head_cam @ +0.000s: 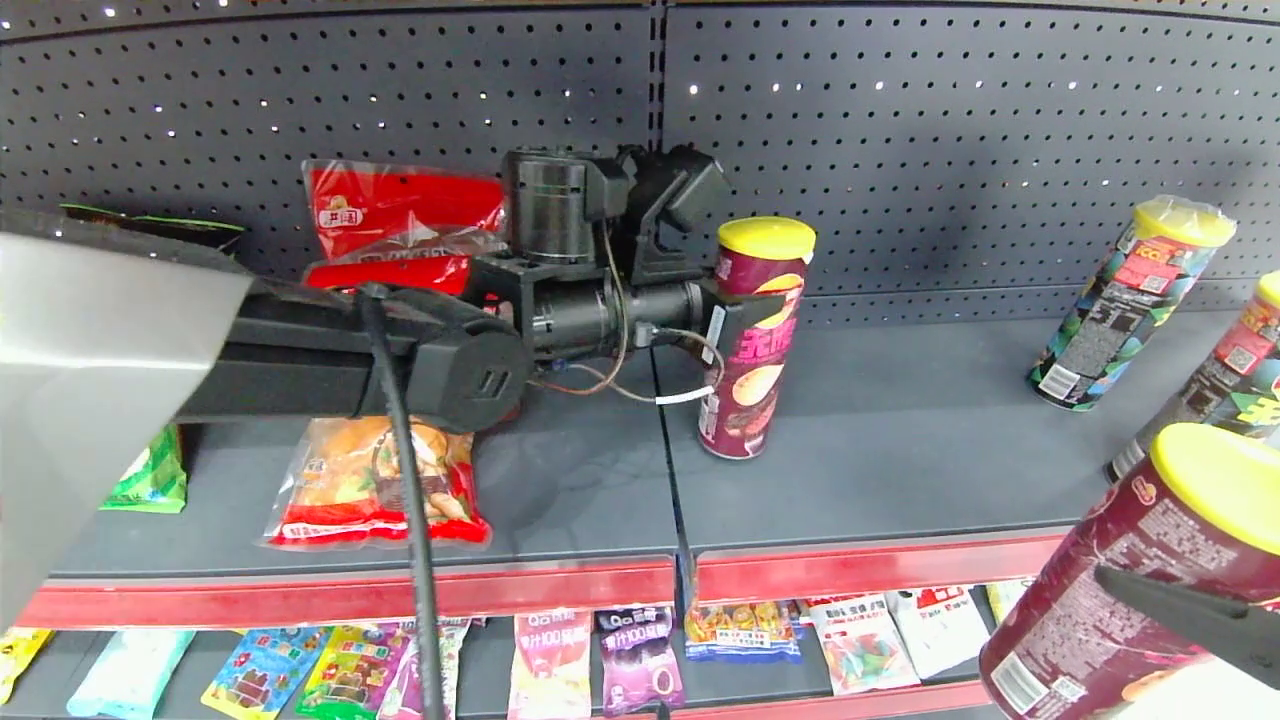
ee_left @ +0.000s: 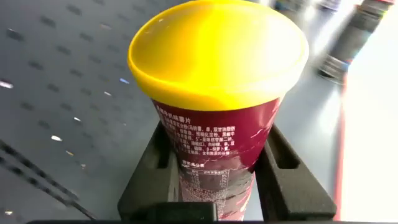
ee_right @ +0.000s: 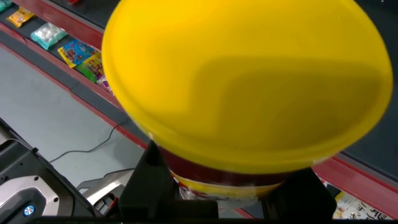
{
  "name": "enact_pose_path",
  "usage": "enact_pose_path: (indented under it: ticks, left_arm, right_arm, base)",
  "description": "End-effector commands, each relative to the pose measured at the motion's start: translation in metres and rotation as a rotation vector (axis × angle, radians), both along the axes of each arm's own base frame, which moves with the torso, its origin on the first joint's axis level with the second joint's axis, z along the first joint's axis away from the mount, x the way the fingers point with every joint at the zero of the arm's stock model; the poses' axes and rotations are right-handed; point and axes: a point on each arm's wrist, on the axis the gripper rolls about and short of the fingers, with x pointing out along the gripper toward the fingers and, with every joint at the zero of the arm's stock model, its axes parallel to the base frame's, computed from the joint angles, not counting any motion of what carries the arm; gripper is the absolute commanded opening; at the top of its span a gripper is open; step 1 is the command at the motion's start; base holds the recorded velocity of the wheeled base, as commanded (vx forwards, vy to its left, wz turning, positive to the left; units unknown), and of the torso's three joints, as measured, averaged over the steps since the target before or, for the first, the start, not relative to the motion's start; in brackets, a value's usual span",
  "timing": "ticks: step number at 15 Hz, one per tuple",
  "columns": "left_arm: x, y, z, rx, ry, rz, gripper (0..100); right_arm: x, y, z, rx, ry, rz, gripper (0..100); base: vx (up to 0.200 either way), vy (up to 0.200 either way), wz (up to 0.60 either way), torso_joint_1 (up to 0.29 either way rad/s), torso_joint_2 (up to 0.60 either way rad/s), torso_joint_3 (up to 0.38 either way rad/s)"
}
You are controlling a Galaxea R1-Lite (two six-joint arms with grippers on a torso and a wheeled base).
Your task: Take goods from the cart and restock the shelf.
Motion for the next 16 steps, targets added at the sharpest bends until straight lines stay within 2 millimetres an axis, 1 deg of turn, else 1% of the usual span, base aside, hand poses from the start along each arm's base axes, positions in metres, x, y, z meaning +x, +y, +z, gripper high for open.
enact_pose_path:
  ticks: [1, 4, 5, 6, 9, 12, 16]
  left_arm:
    - [-0.029, 0.021, 0.015, 0.015, -0.033, -0.066, 0]
    - [-0.042, 0.031, 0.008, 0.046, -0.017, -0.111, 0]
    - [-0.044, 0.032, 0.008, 0.047, -0.014, -0.119, 0]
    - [-0.047, 0.035, 0.003, 0.063, -0.013, -0.138, 0]
    - [-0.048, 0.036, -0.004, 0.060, -0.039, -0.143, 0]
    - [-0.052, 0.038, -0.017, 0.059, -0.036, -0.142, 0]
    - [-0.053, 0.040, -0.020, 0.061, -0.028, -0.142, 0]
  right_arm:
    - [0.000, 0.000, 0.000, 0.000, 0.000, 0.001, 0]
    - [0.000, 0.000, 0.001, 0.001, -0.004, 0.001, 0]
    - [0.000, 0.000, 0.000, 0.001, -0.003, 0.001, 0]
    - [0.000, 0.000, 0.000, 0.001, -0.003, 0.001, 0]
    - [-0.001, 0.000, 0.000, 0.000, -0.001, 0.003, 0]
    - [0.000, 0.000, 0.001, 0.001, -0.004, 0.003, 0]
    - [0.000, 0.000, 0.000, 0.000, 0.002, 0.004, 0]
  base:
    - [0.000, 0.000, 0.00, 0.000, 0.00, 0.000]
    - [0.000, 0.000, 0.00, 0.000, 0.00, 0.000]
    - [0.000, 0.000, 0.00, 0.000, 0.00, 0.000]
    - [0.000, 0.000, 0.00, 0.000, 0.00, 0.000]
    - [0.000, 0.000, 0.00, 0.000, 0.00, 0.000]
    - [0.000, 0.000, 0.00, 0.000, 0.00, 0.000]
    - [0.000, 0.000, 0.00, 0.000, 0.00, 0.000]
